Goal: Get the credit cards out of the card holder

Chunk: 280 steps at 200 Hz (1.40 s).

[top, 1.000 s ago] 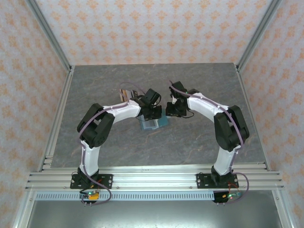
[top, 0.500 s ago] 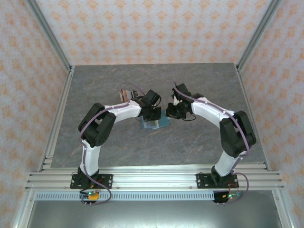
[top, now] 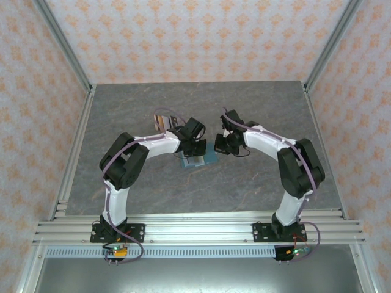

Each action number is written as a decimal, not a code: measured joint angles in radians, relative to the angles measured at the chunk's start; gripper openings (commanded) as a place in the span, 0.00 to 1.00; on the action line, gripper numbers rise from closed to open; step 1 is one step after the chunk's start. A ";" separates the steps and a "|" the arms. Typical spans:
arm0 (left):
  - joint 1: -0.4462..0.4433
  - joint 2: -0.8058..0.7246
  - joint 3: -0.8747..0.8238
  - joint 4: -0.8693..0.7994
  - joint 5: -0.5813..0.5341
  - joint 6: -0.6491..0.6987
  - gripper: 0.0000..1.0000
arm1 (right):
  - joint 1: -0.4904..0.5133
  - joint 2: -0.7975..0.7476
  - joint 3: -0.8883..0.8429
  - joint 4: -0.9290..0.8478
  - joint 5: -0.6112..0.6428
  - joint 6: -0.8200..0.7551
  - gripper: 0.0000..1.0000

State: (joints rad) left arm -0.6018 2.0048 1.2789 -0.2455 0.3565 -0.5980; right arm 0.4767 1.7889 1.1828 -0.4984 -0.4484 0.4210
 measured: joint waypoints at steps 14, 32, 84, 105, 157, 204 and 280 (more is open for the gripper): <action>0.003 -0.006 -0.009 0.012 0.011 -0.013 0.00 | 0.000 0.039 0.028 0.000 -0.009 0.002 0.06; 0.007 -0.014 -0.013 0.012 0.021 -0.030 0.00 | 0.000 0.069 0.039 0.005 -0.018 0.002 0.06; 0.022 -0.123 -0.062 -0.010 0.006 -0.103 0.15 | 0.002 0.099 0.036 0.006 -0.034 0.006 0.07; 0.029 -0.211 -0.097 -0.027 -0.041 -0.146 0.28 | 0.012 0.101 0.026 0.002 -0.033 0.014 0.07; 0.077 -0.334 -0.229 -0.035 -0.069 -0.208 0.42 | 0.073 0.095 0.000 0.023 -0.014 0.071 0.07; 0.099 -0.333 -0.270 -0.039 -0.058 -0.216 0.44 | 0.084 0.094 -0.003 0.031 0.004 0.107 0.07; 0.101 -0.267 -0.270 0.011 -0.050 -0.225 0.43 | 0.086 0.085 -0.023 0.055 0.011 0.114 0.07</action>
State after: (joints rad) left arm -0.5011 1.7374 1.0088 -0.2340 0.3069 -0.8227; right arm 0.5625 1.8736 1.1599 -0.4435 -0.4374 0.5354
